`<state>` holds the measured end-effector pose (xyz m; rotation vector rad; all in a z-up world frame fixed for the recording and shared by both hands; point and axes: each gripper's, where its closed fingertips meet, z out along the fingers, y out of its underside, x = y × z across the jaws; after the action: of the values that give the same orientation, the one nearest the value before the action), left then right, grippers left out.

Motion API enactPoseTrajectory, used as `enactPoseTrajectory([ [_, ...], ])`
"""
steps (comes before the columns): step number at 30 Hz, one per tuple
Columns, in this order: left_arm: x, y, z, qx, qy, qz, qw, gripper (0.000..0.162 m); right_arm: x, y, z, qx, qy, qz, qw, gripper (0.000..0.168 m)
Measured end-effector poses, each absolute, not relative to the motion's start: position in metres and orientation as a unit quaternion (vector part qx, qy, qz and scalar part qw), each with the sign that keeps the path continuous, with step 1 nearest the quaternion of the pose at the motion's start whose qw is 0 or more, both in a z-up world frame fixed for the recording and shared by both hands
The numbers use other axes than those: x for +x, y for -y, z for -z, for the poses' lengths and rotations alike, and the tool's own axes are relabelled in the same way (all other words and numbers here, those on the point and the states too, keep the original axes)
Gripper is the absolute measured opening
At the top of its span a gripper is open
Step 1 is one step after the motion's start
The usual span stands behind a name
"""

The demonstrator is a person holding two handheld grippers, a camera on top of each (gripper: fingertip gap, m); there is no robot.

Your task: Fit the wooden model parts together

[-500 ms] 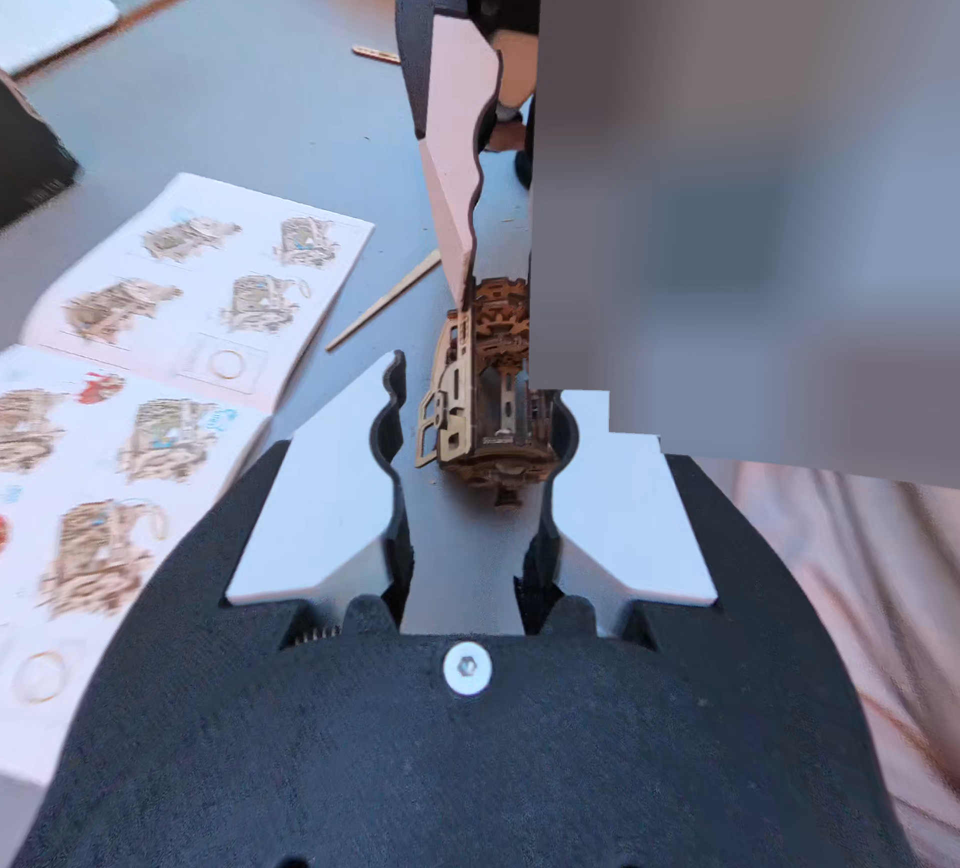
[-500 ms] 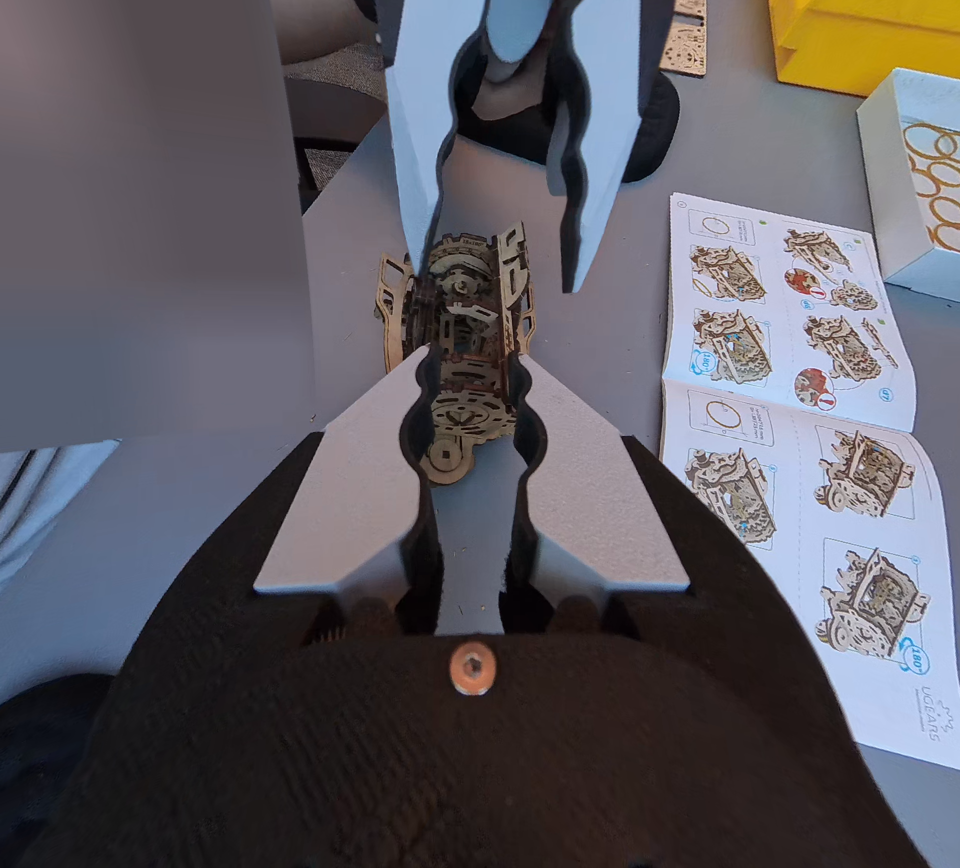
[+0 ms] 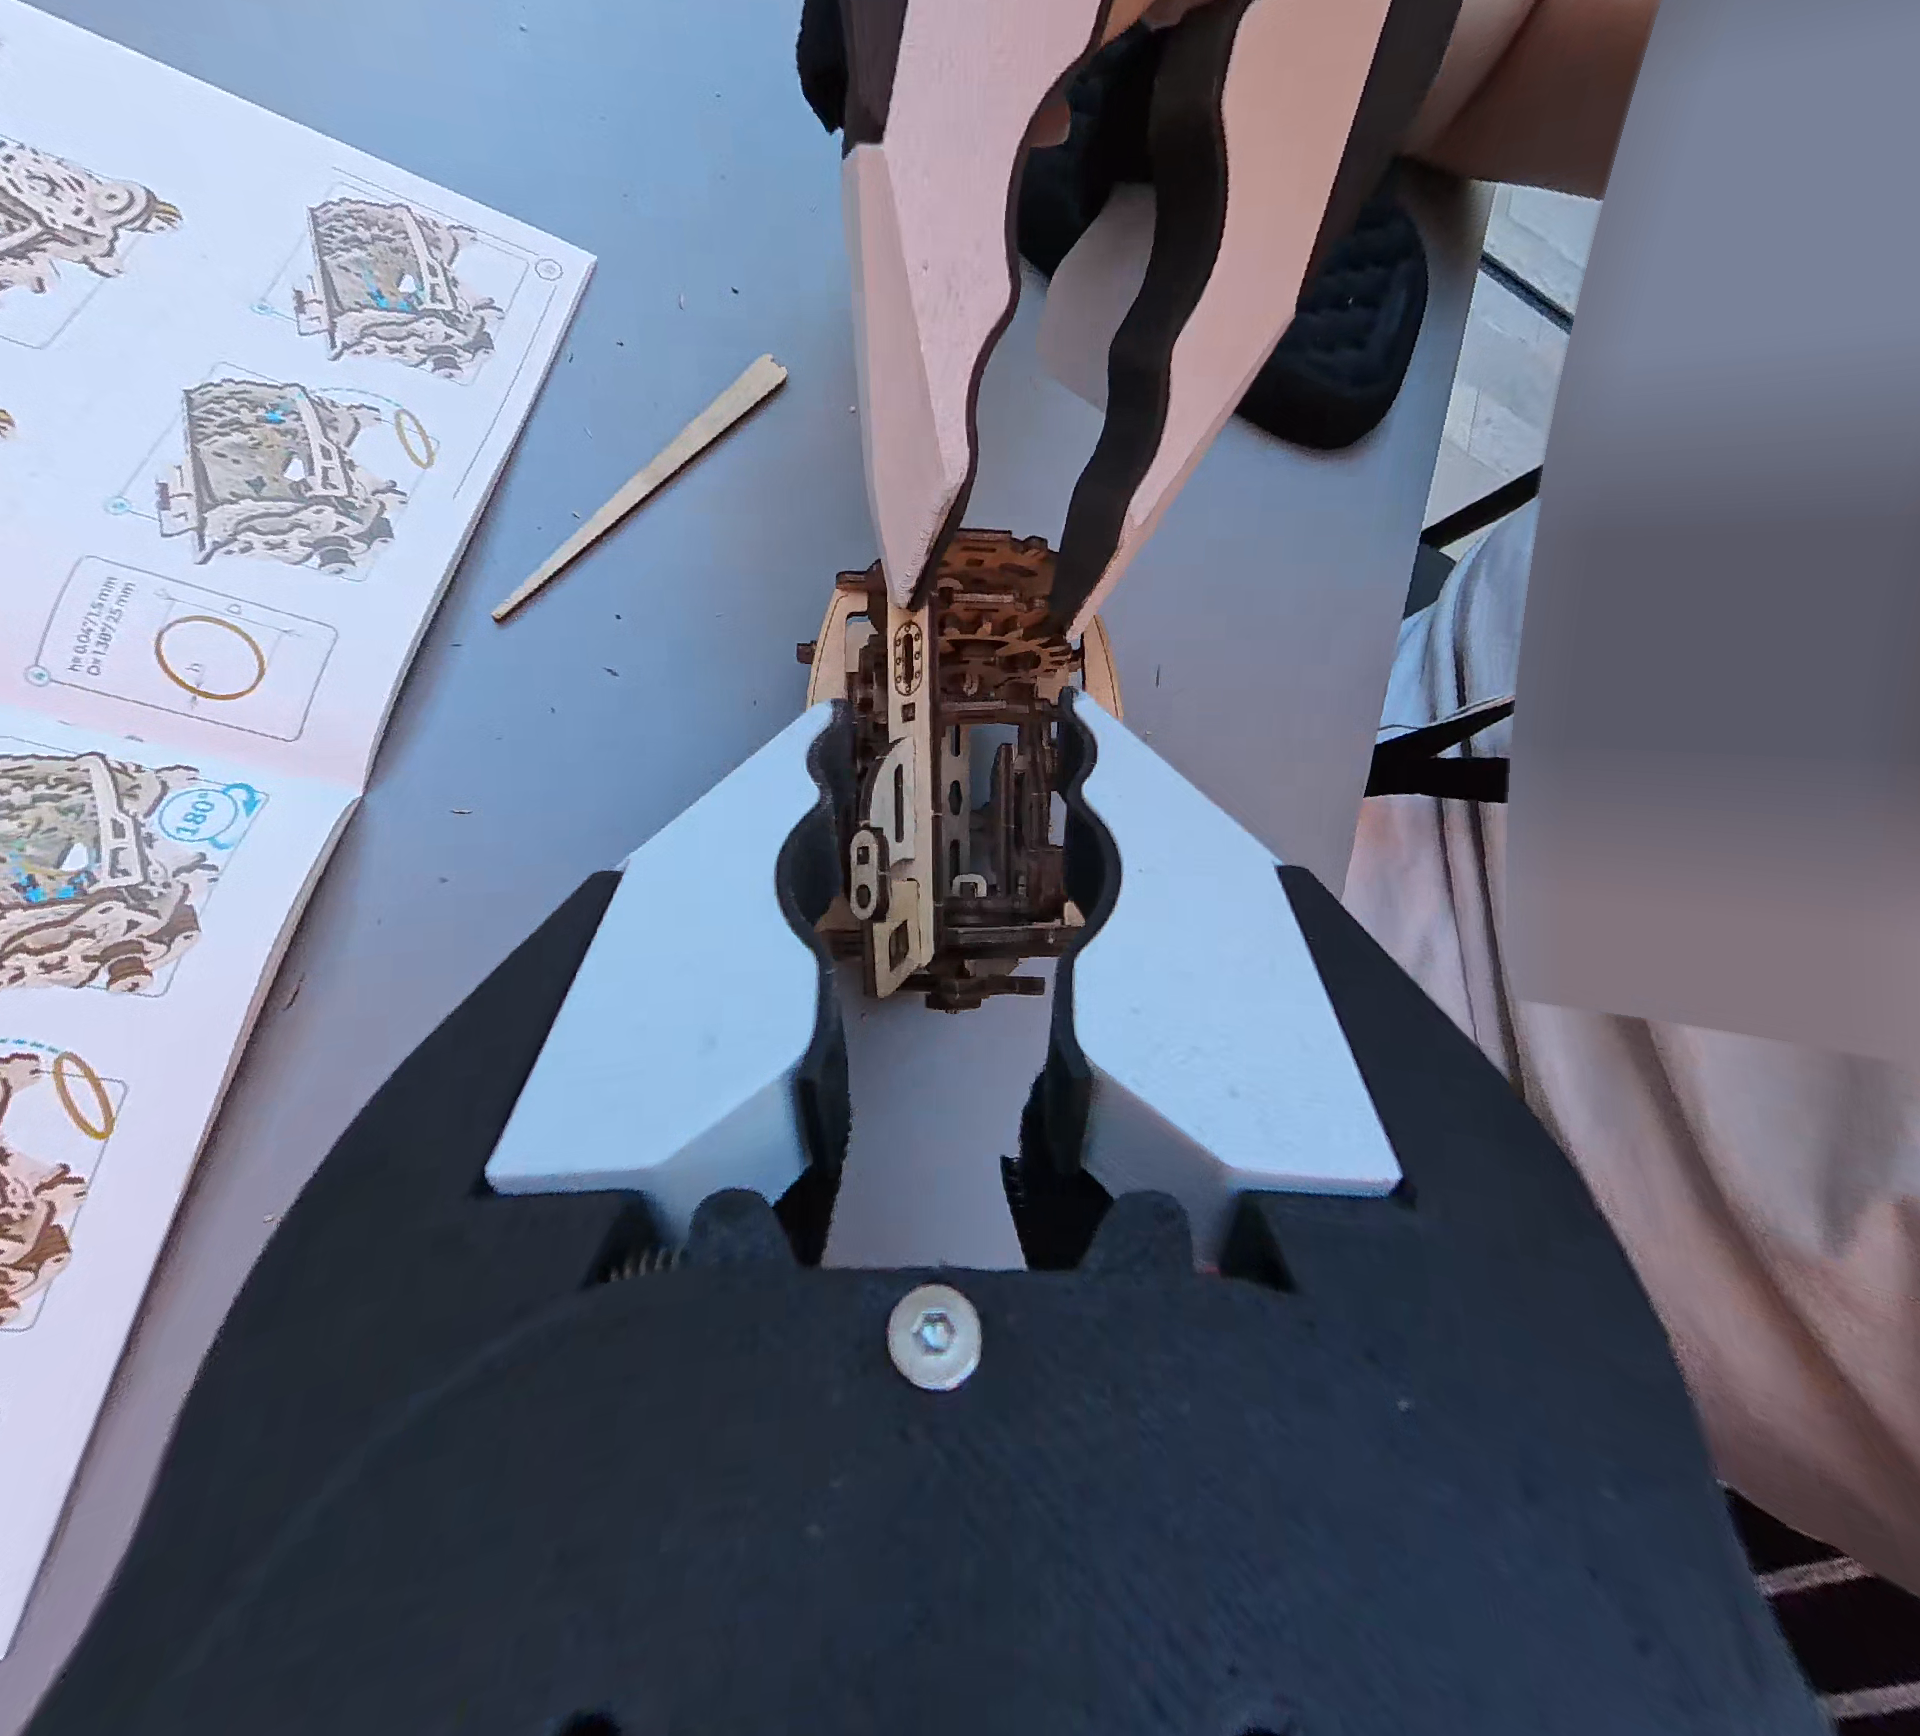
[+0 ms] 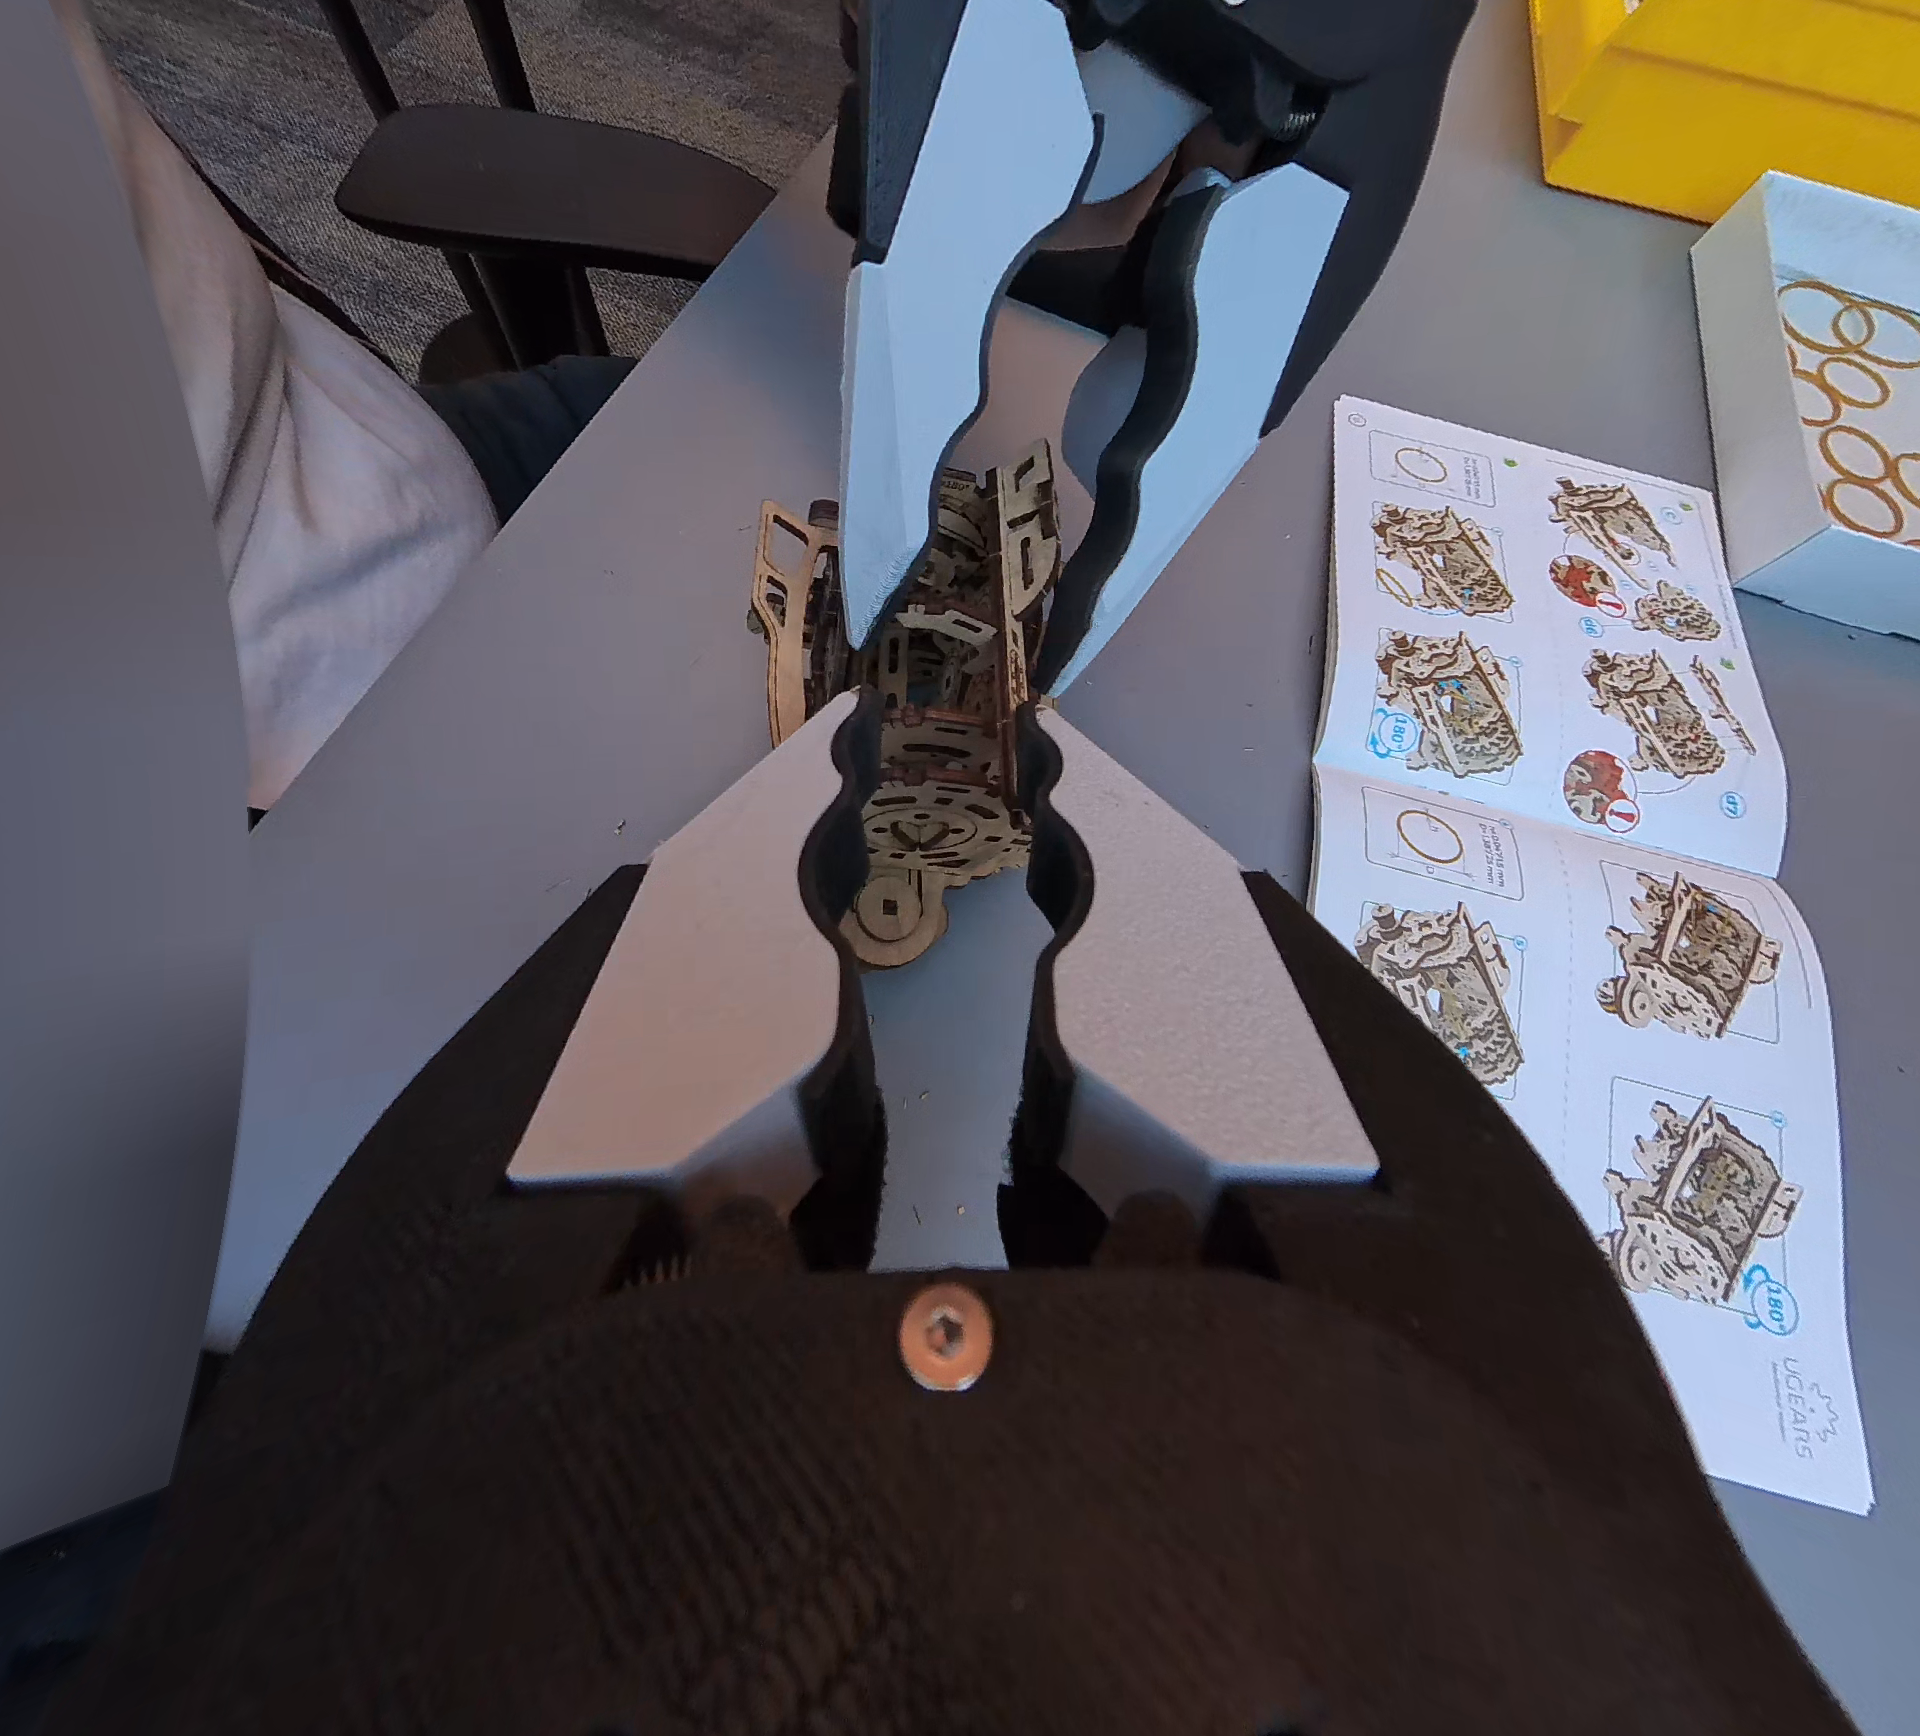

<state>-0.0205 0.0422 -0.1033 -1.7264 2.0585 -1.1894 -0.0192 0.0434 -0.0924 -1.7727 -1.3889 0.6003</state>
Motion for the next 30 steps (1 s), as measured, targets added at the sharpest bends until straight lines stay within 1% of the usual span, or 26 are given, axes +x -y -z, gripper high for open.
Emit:
enactPoseTrajectory([
  [11, -0.0243, -0.0433, 0.1044, -0.571, -0.736, 0.358, 0.057, 0.036, -0.0198, -0.0434, 0.0918, -0.697, 0.548, -0.236, 0.396, 0.025],
  [17, -0.0260, -0.0429, 0.1029, -0.569, -0.733, 0.372, 0.022, 0.036, -0.0203, -0.0425, 0.0914, -0.696, 0.549, -0.238, 0.396, 0.025],
  [30, -0.0263, -0.0422, 0.1039, -0.567, -0.738, 0.367, -0.001, 0.036, -0.0202, -0.0416, 0.0911, -0.696, 0.551, -0.236, 0.396, 0.025],
])
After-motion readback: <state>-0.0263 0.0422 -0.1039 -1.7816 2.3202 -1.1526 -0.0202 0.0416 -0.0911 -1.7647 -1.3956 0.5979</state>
